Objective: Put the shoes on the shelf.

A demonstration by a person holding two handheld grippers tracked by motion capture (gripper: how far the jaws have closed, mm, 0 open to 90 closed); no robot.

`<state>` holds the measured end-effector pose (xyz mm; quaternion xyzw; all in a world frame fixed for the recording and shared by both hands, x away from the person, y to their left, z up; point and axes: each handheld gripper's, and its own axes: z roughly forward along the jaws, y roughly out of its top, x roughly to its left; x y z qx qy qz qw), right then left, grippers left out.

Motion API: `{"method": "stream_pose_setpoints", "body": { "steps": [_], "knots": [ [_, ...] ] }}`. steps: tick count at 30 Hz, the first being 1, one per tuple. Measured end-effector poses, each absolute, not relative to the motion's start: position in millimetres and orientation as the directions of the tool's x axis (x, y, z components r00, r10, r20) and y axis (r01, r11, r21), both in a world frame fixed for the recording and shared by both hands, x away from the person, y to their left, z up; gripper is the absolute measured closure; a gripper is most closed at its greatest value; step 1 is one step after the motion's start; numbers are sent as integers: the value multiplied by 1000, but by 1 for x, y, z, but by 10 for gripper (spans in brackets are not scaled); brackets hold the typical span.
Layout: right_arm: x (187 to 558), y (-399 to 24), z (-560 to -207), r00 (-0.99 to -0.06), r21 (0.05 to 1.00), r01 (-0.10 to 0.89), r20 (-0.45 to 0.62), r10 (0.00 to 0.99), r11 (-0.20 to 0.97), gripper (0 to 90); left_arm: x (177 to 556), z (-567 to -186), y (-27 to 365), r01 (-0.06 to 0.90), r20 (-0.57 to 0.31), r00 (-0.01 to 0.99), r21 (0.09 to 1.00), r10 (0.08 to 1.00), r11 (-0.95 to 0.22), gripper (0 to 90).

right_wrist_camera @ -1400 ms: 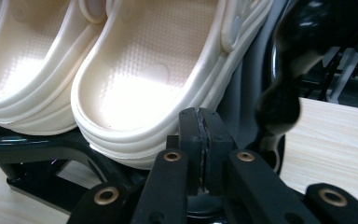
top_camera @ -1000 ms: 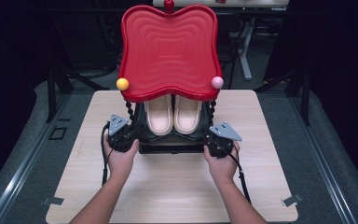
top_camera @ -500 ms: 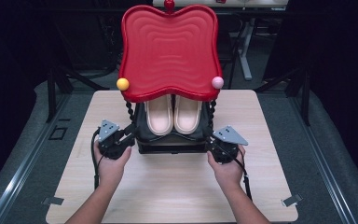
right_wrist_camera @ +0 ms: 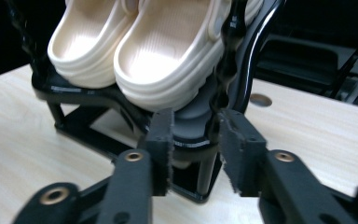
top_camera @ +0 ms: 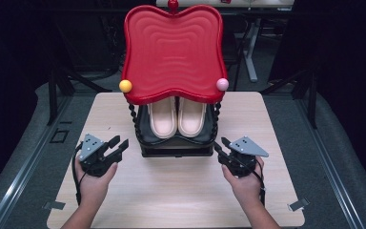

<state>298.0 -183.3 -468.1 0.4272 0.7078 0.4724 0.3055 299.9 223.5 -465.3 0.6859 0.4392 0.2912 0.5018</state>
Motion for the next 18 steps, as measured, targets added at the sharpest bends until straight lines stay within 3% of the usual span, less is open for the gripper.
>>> {"method": "stream_pose_setpoints", "body": {
  "steps": [18],
  "knots": [
    [281,-213,-495,-460,903,343,-78,885,258,365,280,-512,267,406,-3,377,899,926,-162,411]
  ]
}}
